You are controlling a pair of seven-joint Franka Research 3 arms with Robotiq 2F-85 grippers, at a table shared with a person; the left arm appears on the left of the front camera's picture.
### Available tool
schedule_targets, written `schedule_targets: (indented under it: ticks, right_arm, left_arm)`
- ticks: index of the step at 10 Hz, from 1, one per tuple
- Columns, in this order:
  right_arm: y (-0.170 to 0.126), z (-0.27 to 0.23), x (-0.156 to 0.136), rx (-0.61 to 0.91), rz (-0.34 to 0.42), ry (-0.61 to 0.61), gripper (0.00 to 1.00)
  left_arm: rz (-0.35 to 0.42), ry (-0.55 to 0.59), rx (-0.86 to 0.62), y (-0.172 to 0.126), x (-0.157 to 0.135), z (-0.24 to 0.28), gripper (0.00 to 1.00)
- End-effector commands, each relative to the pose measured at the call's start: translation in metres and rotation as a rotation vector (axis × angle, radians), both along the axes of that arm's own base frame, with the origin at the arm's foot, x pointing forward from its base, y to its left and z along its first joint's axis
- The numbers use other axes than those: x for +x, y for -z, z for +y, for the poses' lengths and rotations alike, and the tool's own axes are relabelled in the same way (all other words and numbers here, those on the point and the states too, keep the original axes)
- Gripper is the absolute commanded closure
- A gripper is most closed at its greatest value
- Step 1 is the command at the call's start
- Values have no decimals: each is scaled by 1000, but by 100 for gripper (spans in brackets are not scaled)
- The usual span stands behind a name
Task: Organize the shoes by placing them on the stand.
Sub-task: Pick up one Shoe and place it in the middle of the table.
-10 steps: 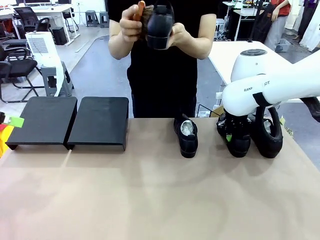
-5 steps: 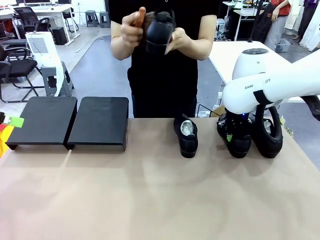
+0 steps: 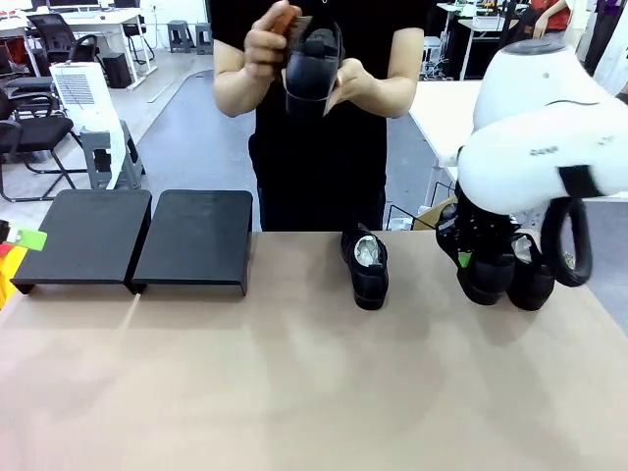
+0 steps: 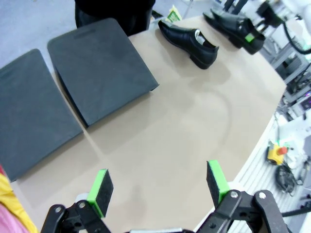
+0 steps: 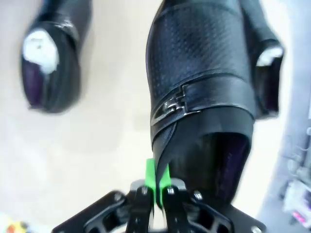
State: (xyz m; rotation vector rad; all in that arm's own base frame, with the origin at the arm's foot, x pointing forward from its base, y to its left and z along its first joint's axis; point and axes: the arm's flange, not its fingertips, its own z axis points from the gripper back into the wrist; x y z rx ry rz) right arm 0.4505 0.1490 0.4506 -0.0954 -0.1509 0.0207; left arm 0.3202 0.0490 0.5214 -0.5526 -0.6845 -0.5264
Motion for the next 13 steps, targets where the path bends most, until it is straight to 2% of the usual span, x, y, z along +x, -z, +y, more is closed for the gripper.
schedule_targets:
  ticks: [1, 4, 5, 6, 8, 9, 12, 13]
  right_arm:
    - [13, -4, 28, 16, 19, 15, 100]
    - [13, -4, 28, 16, 19, 15, 100]
    - [16, -5, 9, 0, 28, 14, 100]
    - [19, 6, -9, -67, -9, 72, 100]
    - [6, 38, -60, -17, -51, 224, 100]
    - [-1, 54, -83, -23, -92, 259, 100]
    - [-1, 109, -120, -4, -112, 160, 100]
    - [6, 121, -122, 2, -87, 122, 100]
  left_arm:
    - [-12, 15, -6, -1, 1, 0, 0]
    - [-12, 15, -6, -1, 1, 0, 0]
    - [-12, 15, -6, -1, 1, 0, 0]
    - [-12, 15, -6, -1, 1, 0, 0]
    - [-12, 15, -6, -1, 1, 0, 0]
    - [-12, 15, -6, -1, 1, 0, 0]
    - [-12, 15, -6, -1, 1, 0, 0]
    - [-12, 15, -6, -1, 1, 0, 0]
